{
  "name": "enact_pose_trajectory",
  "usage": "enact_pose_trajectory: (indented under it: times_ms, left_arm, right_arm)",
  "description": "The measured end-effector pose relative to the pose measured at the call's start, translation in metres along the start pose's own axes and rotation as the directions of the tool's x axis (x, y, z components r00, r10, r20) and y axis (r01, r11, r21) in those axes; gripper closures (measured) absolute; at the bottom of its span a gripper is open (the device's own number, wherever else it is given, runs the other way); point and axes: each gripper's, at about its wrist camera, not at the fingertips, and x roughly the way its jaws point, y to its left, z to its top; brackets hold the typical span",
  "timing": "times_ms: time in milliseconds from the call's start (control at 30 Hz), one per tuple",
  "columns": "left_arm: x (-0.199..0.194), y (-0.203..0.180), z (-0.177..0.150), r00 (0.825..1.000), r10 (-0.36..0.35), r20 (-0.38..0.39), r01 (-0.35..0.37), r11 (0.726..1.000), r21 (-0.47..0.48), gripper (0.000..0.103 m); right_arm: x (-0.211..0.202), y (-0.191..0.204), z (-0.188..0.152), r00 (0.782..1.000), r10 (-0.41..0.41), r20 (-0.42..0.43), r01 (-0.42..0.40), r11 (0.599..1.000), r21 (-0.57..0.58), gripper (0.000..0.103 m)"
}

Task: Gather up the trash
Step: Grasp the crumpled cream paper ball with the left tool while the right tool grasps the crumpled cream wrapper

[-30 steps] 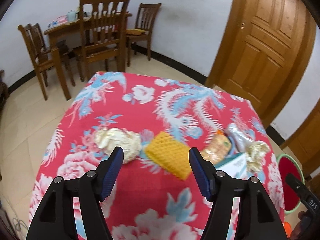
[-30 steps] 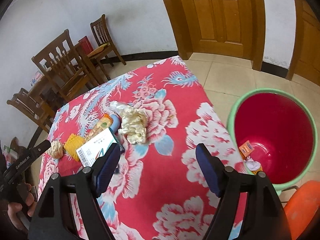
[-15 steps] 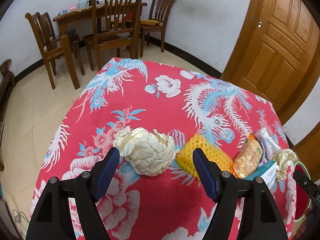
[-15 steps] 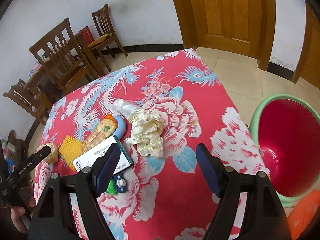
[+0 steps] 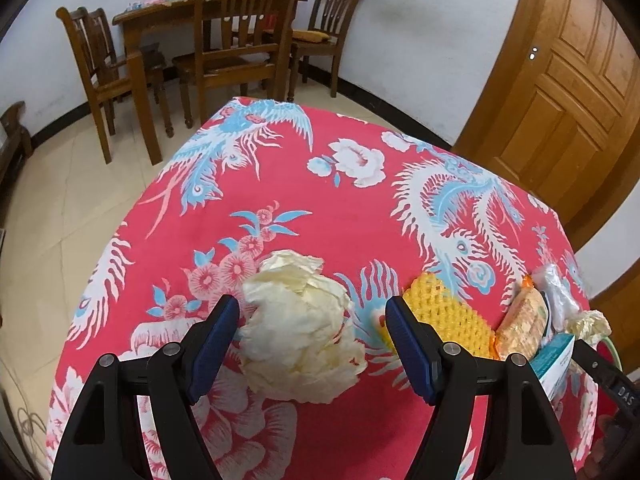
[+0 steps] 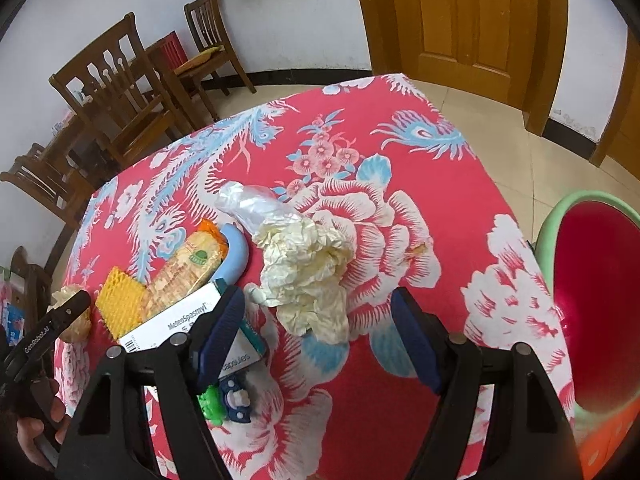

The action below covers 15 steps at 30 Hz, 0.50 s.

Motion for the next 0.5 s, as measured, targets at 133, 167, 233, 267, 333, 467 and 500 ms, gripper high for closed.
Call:
enact_pose_trajectory:
  times_ms: [133,167,233,267,333,467,500]
  left_arm:
    - [0.0016,0.0001,-0.0005,1.0,-0.009,0.001,0.009,1.0,0.004,0.028]
    - [0.0019,0.0002,-0.0007,1.0,-0.01,0.0,0.01,1.0,0.004,0.034]
    - [0.0037,0.0006,-0.001,1.0,-0.015,-0.008,0.015,1.0,0.002,0.041]
    - [0.0046,0.001,-0.0012,1.0,-0.02,-0.013,0.02,1.0,-0.001,0.048]
    - [0.0056,0.0019,-0.0017,1.0,-0.024,-0.016,0.024,1.0,-0.006,0.054]
    - [0.0036,0.0034,-0.0016,0.999,-0.032,-0.011,0.032,0.999,-0.01,0.059]
    - [0.002,0.003,-0.0019,0.999,-0.035,-0.009,0.035,0.999,-0.007,0.059]
  right_arm:
    - [0.0055,0.0008,-0.0003,1.0,0.012,-0.011,-0.012,1.0,-0.008,0.044]
    - [0.0065,0.0009,-0.0004,1.0,0.015,-0.011,-0.015,1.0,-0.009,0.047]
    - [0.0075,0.0008,-0.0006,1.0,0.006,-0.006,-0.006,1.0,-0.014,0.052]
    - [0.0081,0.0004,-0.0003,1.0,0.009,-0.006,-0.009,1.0,-0.016,0.056]
    - [0.0085,-0.0003,0.0,1.0,0.007,-0.006,-0.007,1.0,-0.016,0.06]
    - [0.0068,-0.0021,-0.0004,1.0,0.007,-0.001,-0.007,1.0,-0.014,0.069]
    - [0.0045,-0.0024,-0.0007,1.0,0.006,0.007,-0.006,1.0,-0.013,0.07]
